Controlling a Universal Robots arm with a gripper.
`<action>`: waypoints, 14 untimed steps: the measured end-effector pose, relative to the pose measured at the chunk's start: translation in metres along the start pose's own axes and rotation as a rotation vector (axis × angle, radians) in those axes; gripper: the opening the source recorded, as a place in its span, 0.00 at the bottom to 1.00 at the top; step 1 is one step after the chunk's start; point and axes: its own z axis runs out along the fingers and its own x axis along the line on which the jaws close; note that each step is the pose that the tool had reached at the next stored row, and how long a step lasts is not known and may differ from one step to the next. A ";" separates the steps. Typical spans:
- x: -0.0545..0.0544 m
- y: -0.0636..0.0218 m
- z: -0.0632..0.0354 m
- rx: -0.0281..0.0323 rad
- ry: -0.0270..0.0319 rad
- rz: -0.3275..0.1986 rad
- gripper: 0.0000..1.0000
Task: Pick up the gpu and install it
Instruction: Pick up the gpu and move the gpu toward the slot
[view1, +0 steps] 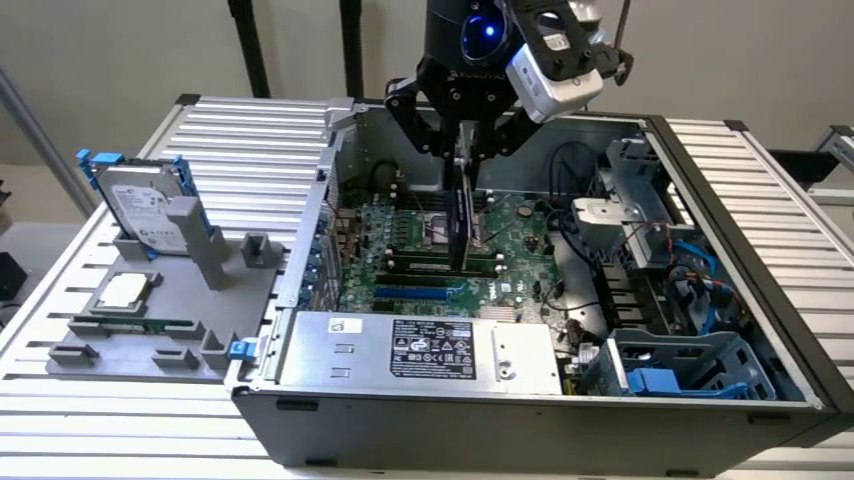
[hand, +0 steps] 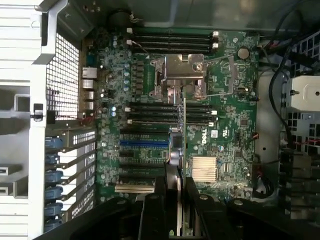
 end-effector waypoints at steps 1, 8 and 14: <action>0.000 0.0000 0.0000 0.0000 0.0001 0.000 0.00; 0.000 0.0000 0.0001 -0.0002 0.0000 0.000 0.00; 0.000 0.0000 0.0001 -0.0001 0.0000 0.000 0.00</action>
